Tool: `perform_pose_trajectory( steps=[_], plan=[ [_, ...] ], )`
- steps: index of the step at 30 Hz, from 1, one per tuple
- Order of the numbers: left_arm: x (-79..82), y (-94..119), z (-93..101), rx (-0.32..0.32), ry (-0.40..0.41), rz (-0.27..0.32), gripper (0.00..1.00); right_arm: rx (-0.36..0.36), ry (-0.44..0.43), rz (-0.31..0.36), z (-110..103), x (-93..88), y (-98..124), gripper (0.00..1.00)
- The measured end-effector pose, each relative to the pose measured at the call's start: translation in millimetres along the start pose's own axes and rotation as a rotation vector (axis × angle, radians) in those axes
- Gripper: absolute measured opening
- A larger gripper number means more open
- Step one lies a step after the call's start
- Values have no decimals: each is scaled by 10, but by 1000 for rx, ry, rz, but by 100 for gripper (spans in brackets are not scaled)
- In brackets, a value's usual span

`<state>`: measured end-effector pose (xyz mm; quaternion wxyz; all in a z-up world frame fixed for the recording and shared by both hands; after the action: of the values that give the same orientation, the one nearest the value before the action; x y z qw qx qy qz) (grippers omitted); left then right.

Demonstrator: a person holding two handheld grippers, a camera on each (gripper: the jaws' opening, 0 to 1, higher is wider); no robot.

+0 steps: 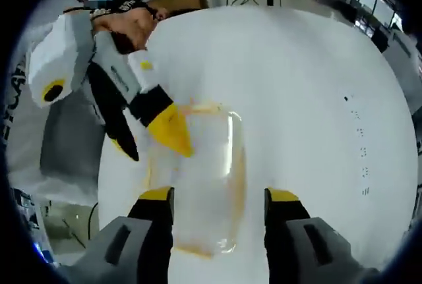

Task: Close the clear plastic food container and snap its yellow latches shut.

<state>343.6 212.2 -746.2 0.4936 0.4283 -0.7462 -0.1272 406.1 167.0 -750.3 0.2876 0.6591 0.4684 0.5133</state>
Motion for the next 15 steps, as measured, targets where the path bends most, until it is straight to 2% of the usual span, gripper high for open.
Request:
perform_pose_trajectory(
  steps=[2, 3, 4, 5, 6, 8, 10, 13, 15],
  plan=[
    [-18, 20, -92, 5, 22, -2, 67, -14, -7, 17, -87, -89, 35, 69],
    [-53, 22, -108, -2, 25, -20, 72, -26, -8, 32, -111, -115, 39, 72],
    [-133, 15, -153, -3, 15, -73, 76, -41, 2, 41, -148, -157, 44, 76],
    [-170, 6, -214, 20, -9, -94, 79, -47, 10, 43, -177, -195, 39, 80],
    [-168, -15, -248, 20, -19, -90, 80, -53, 11, 45, -224, -256, 27, 83],
    [-167, -51, -272, -7, 17, -89, 84, -53, 9, 49, -267, -328, 5, 85],
    [-205, -96, -264, -49, 51, -114, 88, -44, -2, 66, -319, -395, -27, 88],
    [-313, -152, -267, -80, -6, -171, 91, -57, -23, 86, -330, -467, -65, 91],
    [-330, -206, -264, -91, -2, -179, 91, -45, -33, 99, -356, -500, -109, 92]
  ],
)
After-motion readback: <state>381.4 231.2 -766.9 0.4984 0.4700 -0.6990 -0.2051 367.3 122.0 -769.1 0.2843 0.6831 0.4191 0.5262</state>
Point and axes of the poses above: the point that each gripper's makers call its tool centre point, and the gripper's own axes: y roughly backward along the fingers, z roughly to its right, x roughly out of its top, the point moved 2 cm from there along y, roughly backward along the fingers, and after that the axes turned 14 degrees about x, right-handed, at the moved point
